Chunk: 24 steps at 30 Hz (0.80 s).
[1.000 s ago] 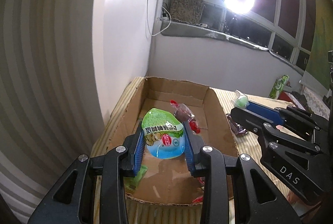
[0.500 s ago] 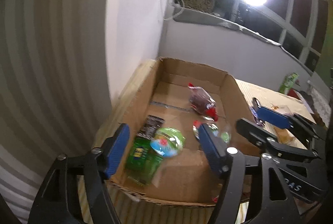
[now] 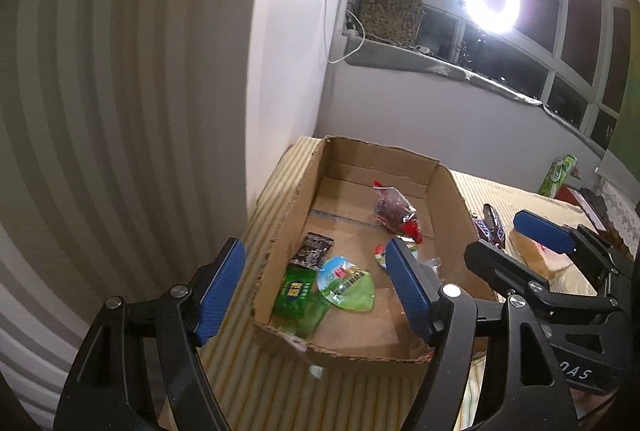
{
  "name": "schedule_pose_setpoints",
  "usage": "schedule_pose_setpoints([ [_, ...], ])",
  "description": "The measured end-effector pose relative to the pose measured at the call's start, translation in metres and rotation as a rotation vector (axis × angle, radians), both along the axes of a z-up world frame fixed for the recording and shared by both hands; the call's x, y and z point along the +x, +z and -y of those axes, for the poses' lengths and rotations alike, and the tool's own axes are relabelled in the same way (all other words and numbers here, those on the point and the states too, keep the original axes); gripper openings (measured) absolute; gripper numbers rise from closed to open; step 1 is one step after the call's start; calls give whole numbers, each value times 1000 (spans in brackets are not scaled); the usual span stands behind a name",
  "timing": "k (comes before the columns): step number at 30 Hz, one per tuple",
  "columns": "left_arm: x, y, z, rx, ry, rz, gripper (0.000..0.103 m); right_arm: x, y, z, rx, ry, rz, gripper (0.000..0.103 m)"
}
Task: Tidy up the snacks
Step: 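Move both open tools back over the Snickers bars and bread loaf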
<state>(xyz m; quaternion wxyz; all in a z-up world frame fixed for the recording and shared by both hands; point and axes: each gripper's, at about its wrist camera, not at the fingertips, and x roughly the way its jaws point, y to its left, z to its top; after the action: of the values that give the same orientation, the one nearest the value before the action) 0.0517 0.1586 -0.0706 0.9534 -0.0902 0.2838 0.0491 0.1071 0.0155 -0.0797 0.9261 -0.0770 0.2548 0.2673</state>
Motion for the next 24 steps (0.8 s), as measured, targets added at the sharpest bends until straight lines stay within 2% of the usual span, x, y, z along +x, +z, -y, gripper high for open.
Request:
schedule_pose_setpoints([
  [6,-1,1,-1,6,16,-6,72,-2,-2,7,3,-12,-2,81],
  [10,1,4,16,30,-1,-11,72,-6,-2,35,31,-47,-4,82],
  [15,3,9,56,57,-67,-13,72,-18,0,99,74,-157,2,82],
  [24,-1,14,165,91,-289,-4,73,-64,3,231,114,-433,14,84],
])
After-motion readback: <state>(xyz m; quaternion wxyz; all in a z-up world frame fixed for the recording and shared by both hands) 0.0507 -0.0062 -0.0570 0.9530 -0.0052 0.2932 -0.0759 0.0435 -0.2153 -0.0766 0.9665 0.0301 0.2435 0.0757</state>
